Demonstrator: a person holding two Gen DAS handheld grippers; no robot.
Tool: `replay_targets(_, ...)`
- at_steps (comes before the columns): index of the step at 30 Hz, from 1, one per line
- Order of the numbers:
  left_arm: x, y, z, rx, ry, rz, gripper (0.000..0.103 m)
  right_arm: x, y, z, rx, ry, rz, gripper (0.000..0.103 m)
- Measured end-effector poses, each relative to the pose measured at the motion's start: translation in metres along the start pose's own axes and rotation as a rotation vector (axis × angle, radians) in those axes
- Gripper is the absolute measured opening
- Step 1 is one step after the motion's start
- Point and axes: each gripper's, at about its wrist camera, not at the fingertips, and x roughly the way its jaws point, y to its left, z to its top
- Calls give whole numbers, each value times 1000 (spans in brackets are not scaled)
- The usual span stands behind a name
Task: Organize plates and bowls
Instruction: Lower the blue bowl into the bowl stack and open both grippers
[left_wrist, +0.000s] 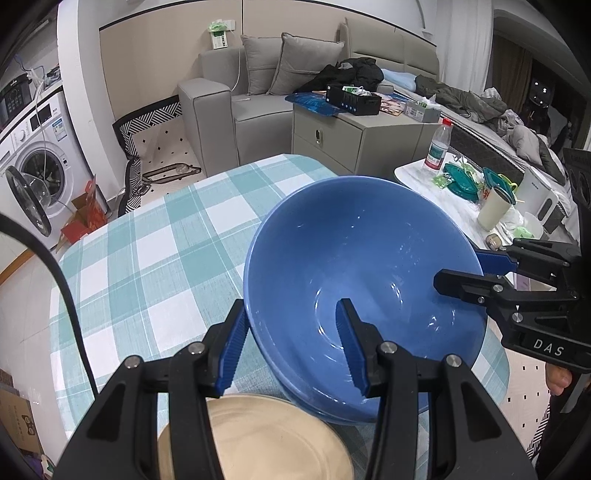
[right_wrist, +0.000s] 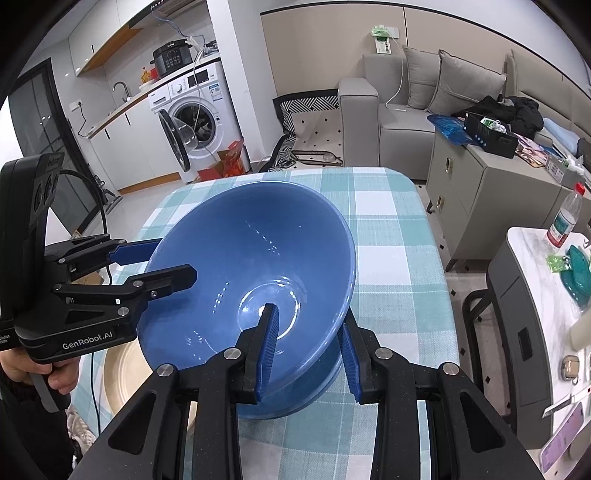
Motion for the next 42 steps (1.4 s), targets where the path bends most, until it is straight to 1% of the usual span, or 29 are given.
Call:
replay_targets(13,12,4,-11,-14,32,-15,48,9,3,-10,-13,39,-4,33)
replay_targets(35,28,3,-20,2,74,-6,48,31,12,-24,-58,110,-53,33)
replay_targets(42,34,2,-22,8,85,-1,48,33,14,-26,-76,103,-78,33)
